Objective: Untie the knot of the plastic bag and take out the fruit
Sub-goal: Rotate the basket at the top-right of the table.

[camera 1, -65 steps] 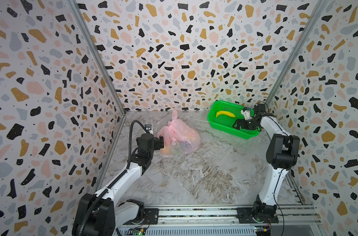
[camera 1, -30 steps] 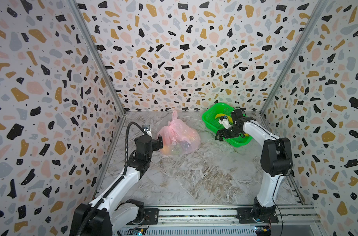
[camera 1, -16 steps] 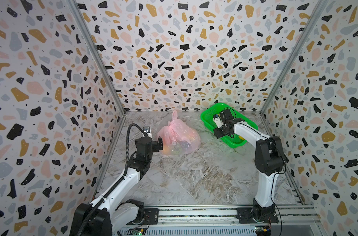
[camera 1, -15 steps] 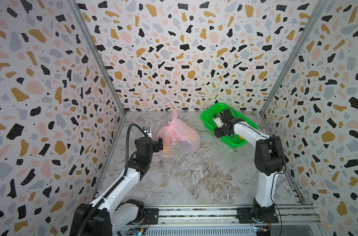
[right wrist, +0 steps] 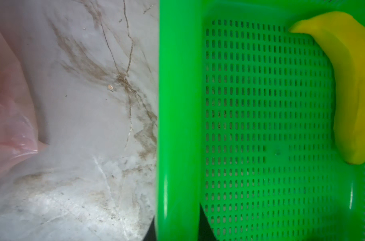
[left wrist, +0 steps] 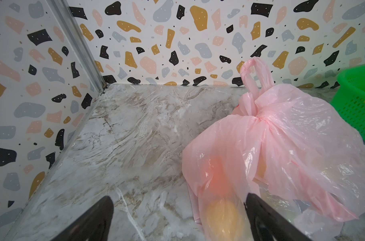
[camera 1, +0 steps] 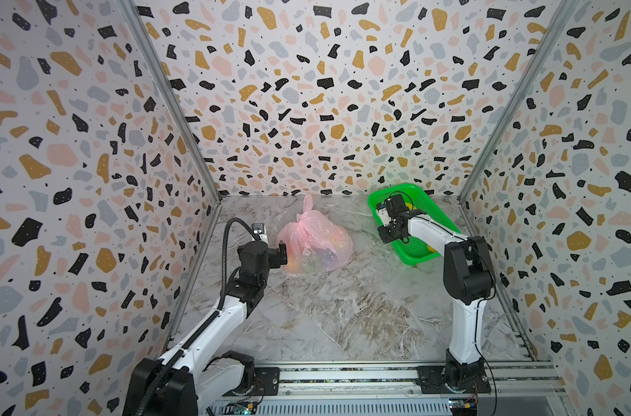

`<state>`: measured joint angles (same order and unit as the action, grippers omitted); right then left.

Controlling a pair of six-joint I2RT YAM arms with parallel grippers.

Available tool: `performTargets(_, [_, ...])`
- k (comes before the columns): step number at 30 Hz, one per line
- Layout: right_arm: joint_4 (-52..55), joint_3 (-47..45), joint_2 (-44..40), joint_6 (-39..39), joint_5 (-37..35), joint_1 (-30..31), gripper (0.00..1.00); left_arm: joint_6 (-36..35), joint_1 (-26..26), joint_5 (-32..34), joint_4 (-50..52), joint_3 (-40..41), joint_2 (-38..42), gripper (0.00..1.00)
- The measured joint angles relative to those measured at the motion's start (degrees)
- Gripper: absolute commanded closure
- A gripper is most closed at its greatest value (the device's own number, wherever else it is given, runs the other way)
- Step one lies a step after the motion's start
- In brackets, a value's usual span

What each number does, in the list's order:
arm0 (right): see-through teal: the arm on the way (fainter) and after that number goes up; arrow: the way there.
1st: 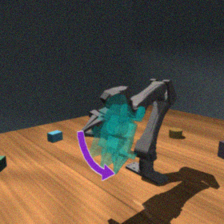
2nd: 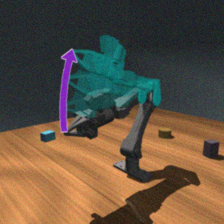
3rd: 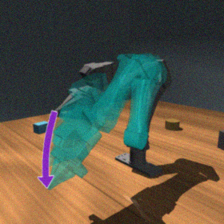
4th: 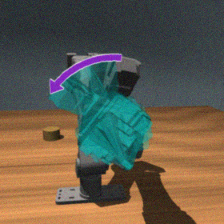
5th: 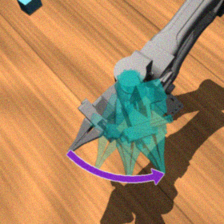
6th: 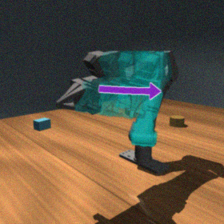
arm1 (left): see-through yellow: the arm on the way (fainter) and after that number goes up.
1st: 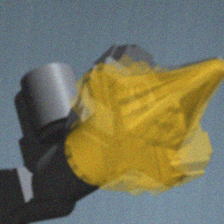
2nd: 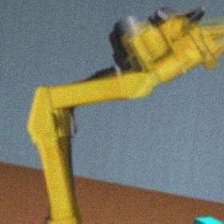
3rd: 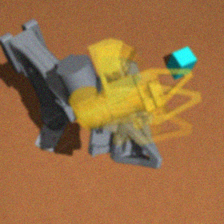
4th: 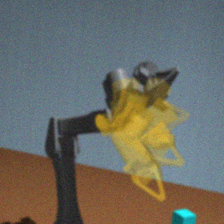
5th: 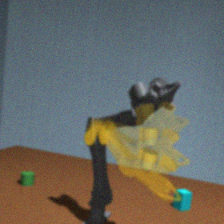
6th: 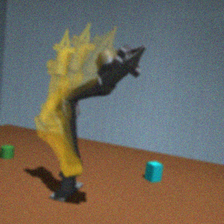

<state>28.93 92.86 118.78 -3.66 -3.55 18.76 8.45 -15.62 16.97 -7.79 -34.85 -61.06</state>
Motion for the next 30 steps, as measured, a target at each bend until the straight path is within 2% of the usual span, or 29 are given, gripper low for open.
performTargets(10, [0.31,0.11,0.00,1.25,-0.74,-1.29,1.00,0.00,0.00,0.02,0.00,0.00,0.00,0.01])
performTargets(19, [1.66,1.46,0.46,4.09,-1.77,-5.84,1.00,0.00,0.00,0.00,0.00,0.00,0.00,0.01])
performTargets(30, [2.51,4.26,2.82,5.33,-3.26,-6.19,1.00,0.00,0.00,0.02,0.00,0.00,0.00,0.00])
